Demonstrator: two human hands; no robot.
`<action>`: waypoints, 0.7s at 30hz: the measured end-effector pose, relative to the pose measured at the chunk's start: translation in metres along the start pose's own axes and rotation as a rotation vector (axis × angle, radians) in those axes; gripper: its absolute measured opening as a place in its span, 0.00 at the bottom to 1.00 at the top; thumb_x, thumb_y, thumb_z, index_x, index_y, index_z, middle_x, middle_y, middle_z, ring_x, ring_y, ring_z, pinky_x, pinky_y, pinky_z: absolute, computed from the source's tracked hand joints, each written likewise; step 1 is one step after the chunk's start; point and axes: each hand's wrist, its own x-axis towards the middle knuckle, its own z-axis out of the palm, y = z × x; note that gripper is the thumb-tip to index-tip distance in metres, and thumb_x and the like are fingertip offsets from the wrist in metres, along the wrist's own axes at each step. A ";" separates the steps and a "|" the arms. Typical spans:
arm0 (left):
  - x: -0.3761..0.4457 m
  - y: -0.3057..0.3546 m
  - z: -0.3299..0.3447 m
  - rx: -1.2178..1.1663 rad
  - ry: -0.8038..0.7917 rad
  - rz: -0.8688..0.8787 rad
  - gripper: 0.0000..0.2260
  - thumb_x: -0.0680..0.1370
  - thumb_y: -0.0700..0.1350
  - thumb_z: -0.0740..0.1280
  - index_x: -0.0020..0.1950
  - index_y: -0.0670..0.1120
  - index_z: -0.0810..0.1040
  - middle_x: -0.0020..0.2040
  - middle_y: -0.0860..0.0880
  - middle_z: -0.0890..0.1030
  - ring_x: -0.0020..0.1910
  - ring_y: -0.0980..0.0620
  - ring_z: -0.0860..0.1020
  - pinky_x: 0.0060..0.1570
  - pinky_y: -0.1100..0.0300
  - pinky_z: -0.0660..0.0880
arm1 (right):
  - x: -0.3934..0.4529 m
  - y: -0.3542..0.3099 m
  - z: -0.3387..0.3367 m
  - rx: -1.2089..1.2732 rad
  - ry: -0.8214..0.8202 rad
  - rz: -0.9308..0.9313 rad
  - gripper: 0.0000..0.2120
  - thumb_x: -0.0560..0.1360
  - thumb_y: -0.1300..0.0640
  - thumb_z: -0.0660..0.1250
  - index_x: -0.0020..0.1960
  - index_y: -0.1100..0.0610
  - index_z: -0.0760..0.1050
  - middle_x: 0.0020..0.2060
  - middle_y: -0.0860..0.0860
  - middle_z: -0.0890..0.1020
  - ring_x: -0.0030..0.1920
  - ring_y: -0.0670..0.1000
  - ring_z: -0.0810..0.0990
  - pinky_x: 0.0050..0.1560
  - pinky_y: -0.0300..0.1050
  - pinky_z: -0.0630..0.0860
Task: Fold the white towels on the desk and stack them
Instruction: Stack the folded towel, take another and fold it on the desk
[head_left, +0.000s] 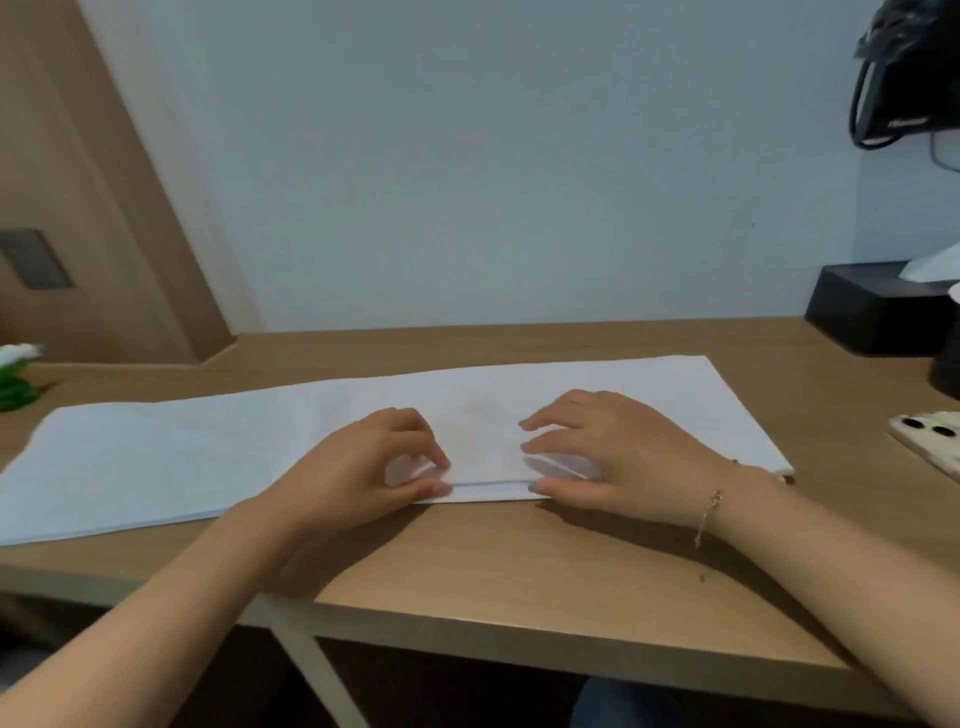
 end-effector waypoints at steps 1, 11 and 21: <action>-0.005 0.001 -0.001 0.071 0.024 0.032 0.17 0.75 0.67 0.60 0.53 0.60 0.80 0.53 0.64 0.75 0.53 0.65 0.73 0.50 0.65 0.75 | 0.000 -0.004 0.002 -0.042 0.008 -0.047 0.17 0.77 0.42 0.64 0.58 0.51 0.81 0.61 0.47 0.80 0.60 0.47 0.76 0.56 0.43 0.75; -0.011 -0.001 0.001 0.126 0.261 0.061 0.08 0.80 0.51 0.59 0.52 0.49 0.74 0.51 0.55 0.75 0.44 0.55 0.74 0.41 0.55 0.77 | -0.011 0.006 0.007 -0.007 -0.009 0.019 0.15 0.78 0.47 0.64 0.61 0.51 0.79 0.56 0.46 0.81 0.53 0.47 0.78 0.45 0.47 0.79; -0.024 -0.004 0.006 0.287 0.108 0.329 0.13 0.83 0.51 0.56 0.49 0.48 0.78 0.45 0.52 0.77 0.40 0.53 0.74 0.34 0.55 0.75 | -0.016 0.007 0.009 -0.044 0.121 -0.113 0.08 0.68 0.67 0.72 0.44 0.56 0.79 0.40 0.50 0.79 0.37 0.52 0.76 0.32 0.48 0.75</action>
